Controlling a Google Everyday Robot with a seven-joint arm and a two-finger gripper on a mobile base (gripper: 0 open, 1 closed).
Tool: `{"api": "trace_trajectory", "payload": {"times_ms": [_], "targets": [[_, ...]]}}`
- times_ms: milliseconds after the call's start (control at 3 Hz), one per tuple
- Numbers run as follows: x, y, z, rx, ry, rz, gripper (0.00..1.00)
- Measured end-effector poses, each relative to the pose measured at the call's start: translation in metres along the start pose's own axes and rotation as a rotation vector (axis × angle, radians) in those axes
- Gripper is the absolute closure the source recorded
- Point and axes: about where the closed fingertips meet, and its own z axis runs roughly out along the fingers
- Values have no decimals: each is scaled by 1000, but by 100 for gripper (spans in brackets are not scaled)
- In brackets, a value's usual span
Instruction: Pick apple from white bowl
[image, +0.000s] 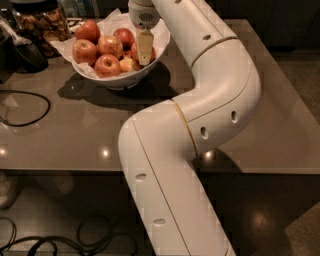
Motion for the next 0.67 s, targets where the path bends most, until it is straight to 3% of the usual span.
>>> {"api": "trace_trajectory", "payload": {"times_ms": [667], "targets": [[4,1,0,-4,-3,4,27]]}}
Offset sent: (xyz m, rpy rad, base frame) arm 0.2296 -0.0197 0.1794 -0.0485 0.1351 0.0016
